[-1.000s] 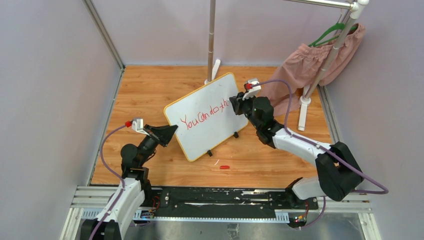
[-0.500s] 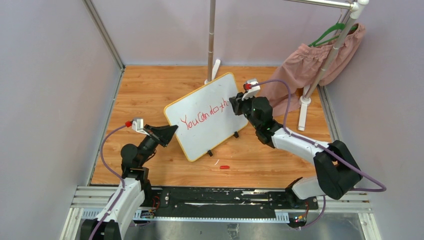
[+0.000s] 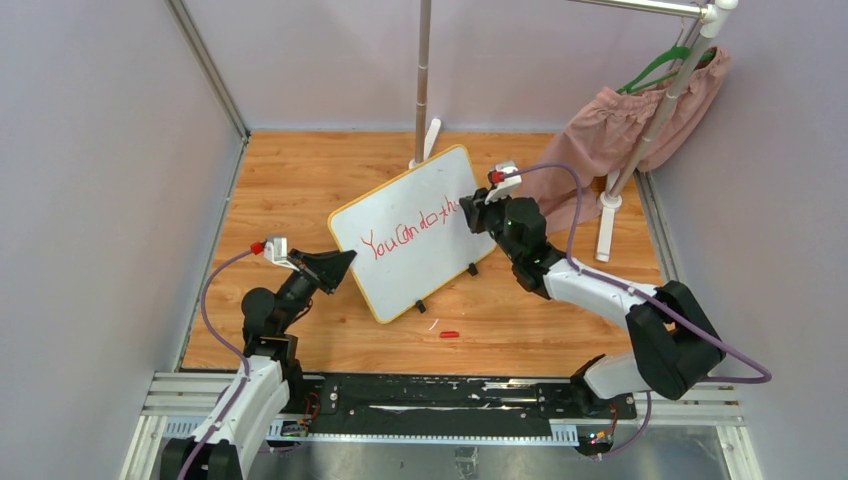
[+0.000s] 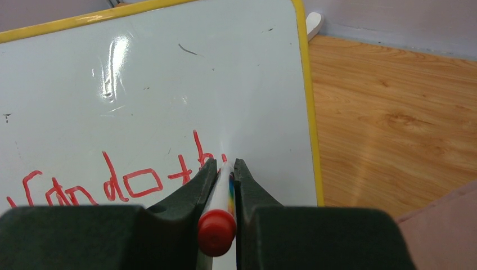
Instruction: Write a sentence on the whiteboard
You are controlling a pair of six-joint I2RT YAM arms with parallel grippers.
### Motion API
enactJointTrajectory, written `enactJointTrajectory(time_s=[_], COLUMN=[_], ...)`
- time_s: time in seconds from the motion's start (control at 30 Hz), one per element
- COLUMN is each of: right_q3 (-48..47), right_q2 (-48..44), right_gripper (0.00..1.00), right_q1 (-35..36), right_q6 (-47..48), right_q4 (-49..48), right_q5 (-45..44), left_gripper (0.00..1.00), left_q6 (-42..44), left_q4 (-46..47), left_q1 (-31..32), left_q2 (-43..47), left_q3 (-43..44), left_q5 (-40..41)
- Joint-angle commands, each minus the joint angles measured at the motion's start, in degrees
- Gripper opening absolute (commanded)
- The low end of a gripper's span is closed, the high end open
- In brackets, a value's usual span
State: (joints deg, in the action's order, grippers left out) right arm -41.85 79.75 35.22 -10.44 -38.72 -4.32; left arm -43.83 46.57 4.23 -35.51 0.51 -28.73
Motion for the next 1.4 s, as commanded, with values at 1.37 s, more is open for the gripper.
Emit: enactJointTrajectory(time_s=[1.37], right_q3=[-4.3], right_q2=[-1.1], right_gripper=[0.0], right_q1=[-0.8], right_q6=[-0.2], right_q4=[1.3], right_q5=[1.6], left_gripper=[0.0], left_q6=[2.6], left_q4=[-1.1], left_q1=[0.3], left_q2=[0.1], left_q3=[-9.0], left_q5=[0.7])
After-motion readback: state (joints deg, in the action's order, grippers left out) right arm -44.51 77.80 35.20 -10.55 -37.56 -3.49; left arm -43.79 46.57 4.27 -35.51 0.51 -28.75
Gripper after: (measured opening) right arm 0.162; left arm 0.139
